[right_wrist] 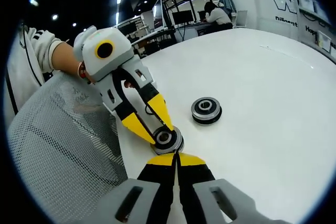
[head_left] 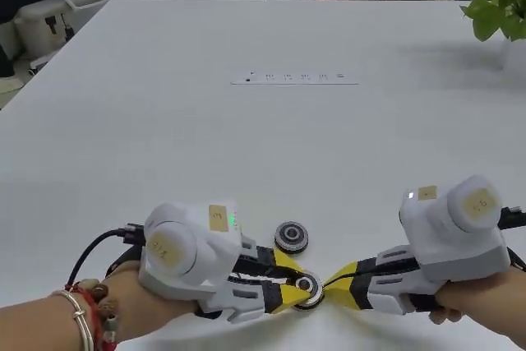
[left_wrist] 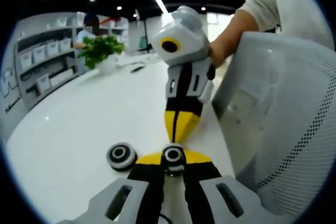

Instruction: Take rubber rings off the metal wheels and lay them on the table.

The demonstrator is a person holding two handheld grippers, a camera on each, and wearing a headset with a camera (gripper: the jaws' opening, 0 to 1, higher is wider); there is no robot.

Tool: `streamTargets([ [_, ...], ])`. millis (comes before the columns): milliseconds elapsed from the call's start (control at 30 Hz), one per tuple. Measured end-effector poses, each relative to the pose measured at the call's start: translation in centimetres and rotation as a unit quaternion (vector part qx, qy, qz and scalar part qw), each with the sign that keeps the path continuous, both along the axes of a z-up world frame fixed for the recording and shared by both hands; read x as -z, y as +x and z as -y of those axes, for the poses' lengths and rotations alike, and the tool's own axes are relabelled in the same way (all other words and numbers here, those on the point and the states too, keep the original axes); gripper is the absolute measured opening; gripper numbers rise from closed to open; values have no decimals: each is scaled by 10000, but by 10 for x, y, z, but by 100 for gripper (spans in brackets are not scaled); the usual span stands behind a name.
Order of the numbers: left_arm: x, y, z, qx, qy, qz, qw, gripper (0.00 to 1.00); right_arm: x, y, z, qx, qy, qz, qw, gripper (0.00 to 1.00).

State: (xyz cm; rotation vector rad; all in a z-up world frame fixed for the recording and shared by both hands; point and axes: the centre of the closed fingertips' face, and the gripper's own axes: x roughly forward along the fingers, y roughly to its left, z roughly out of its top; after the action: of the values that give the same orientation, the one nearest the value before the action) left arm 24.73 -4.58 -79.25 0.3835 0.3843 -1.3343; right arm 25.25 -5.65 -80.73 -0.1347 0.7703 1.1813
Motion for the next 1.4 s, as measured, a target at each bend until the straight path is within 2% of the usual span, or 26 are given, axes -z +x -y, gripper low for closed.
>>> streamTargets([
  [133, 0, 0, 0, -7, -1, 0, 10000, 13, -1, 1, 0, 149, 97, -159, 9997, 0],
  [233, 0, 0, 0, 1, -7, 0, 10000, 13, -4, 2, 1, 365, 315, -431, 9979, 0],
  [433, 0, 0, 0, 16, -5, -4, 10000, 13, -10, 2, -2, 440, 430, -536, 9967, 0],
  [567, 0, 0, 0, 20, -6, -2, 10000, 13, -12, 2, -4, 525, 532, -716, 9946, 0],
  [1067, 1, 1, 0, -29, -9, -24, 10000, 13, -18, -1, -10, 387, 621, -652, 9952, 0],
  [1133, 1, 1, 0, -76, -57, -63, 9999, 13, -20, -2, -12, 364, 721, -700, 9943, 0],
  [1233, 0, 1, 0, -82, -53, -59, 9999, 13, -27, -2, -17, 283, 865, -648, 9937, 0],
  [1333, 0, 2, 0, -108, -75, -85, 9999, 14, -25, 2, -14, 308, 742, -548, 9953, 0],
  [1400, 0, 2, 1, -180, -112, -164, 9996, 14, -22, 1, -14, 369, 768, -750, 9935, 0],
])
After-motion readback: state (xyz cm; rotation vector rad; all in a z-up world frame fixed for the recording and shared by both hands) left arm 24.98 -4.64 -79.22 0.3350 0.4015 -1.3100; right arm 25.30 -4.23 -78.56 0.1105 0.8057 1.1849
